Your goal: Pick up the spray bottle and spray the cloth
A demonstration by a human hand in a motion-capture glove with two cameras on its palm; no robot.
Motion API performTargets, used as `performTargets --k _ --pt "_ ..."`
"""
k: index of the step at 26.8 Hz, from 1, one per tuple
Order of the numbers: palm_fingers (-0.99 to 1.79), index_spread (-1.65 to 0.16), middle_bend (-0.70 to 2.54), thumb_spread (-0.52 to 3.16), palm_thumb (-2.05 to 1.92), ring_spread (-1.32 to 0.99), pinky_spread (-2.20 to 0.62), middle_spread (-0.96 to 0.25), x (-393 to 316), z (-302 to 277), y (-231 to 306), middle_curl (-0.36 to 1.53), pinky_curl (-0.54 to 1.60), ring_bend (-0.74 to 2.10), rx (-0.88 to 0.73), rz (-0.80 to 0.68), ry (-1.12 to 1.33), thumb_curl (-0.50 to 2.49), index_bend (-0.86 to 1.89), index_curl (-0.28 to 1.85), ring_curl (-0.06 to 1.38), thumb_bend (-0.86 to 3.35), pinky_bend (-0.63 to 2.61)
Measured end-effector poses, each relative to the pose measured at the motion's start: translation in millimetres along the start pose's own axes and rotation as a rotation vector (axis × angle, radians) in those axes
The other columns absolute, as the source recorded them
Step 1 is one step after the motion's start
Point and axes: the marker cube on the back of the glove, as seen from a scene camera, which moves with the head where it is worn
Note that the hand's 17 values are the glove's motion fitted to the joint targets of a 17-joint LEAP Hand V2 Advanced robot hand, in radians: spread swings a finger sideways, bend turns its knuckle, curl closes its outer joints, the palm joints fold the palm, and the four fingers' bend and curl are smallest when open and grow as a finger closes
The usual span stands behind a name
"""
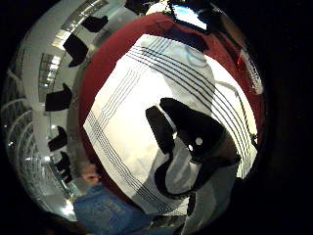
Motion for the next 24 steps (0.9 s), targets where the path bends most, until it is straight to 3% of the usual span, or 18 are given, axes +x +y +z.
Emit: performTargets --k 11,19,24 --pt "0.60 -0.40 0.30 1.13 0.49 -0.02 0.17 -0.05 85 -20 31 0.32 0.30 0.43 0.154 0.199 -0.440 0.21 0.08 0.20 0.27 0.06 0.34" --pt "0.65 -0.39 0.32 1.08 0.51 -0.03 0.15 -0.05 140 -11 30 0.35 0.32 0.46 0.310 0.301 -0.912 0.23 0.10 0.20 0.30 0.01 0.34" --pt "0.63 -0.39 0.31 1.06 0.54 -0.03 0.15 -0.05 155 0 8 0.36 0.33 0.46 0.305 0.399 -0.963 0.25 0.10 0.20 0.31 -0.01 0.35"
